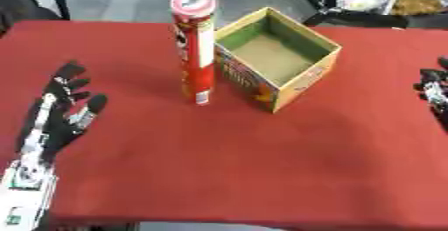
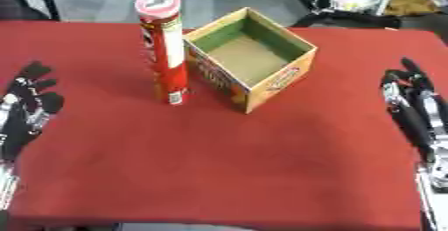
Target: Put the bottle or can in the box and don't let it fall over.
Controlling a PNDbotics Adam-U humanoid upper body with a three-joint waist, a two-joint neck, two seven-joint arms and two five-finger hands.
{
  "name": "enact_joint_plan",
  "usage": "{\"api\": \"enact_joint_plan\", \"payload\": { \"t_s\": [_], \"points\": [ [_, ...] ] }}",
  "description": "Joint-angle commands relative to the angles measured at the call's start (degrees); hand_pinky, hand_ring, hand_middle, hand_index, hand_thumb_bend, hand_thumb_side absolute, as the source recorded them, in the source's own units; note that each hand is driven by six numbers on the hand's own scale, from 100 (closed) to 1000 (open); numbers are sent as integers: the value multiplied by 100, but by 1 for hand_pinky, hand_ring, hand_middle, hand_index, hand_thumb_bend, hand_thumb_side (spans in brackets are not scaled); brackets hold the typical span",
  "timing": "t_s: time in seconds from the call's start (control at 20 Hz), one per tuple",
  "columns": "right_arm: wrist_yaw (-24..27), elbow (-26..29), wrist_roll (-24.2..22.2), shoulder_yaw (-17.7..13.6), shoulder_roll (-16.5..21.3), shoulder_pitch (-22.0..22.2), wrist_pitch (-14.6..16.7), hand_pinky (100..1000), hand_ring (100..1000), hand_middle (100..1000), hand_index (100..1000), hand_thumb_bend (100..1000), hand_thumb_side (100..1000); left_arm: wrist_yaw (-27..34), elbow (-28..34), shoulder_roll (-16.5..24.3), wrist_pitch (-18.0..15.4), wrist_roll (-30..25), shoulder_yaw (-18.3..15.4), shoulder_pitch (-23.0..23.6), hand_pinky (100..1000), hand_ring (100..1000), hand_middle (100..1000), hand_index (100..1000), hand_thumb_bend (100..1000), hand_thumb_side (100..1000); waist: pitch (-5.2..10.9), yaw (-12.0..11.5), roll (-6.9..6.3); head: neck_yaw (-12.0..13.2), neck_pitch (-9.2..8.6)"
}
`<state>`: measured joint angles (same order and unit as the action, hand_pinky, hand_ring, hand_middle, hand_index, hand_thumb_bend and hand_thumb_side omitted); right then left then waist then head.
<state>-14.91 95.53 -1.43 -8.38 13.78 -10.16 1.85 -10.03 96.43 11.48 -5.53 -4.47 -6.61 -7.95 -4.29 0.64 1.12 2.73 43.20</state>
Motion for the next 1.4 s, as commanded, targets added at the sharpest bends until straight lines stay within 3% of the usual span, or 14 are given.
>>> {"api": "enact_joint_plan", "payload": {
  "t_s": [0.05,0.35,0.6,0.95,1.4],
  "points": [
    [-30,38,-8,-4,45,-80,-7,790,769,819,1000,100,810,5,96,44,-1,15,-53,-40,834,875,886,991,734,658,161,13,-31,6,-36],
    [-31,24,0,3,36,-80,-10,790,769,822,1000,100,814,-121,88,80,34,25,-58,-83,834,875,884,989,728,654,157,3,-20,12,-34],
    [-12,18,25,7,25,-67,-10,789,768,821,1000,100,818,-364,-93,235,173,145,125,-522,828,868,874,987,696,640,181,30,-15,39,-8],
    [-16,3,17,29,18,-63,-3,788,767,821,1000,100,817,-979,-1145,337,224,300,619,-1550,834,872,876,985,701,635,216,86,12,82,13],
    [-30,-20,-53,84,-42,-63,8,788,771,820,1000,100,811,-1492,-2347,-38,214,618,879,-2509,817,873,875,985,719,642,222,213,66,181,39]
  ]
}}
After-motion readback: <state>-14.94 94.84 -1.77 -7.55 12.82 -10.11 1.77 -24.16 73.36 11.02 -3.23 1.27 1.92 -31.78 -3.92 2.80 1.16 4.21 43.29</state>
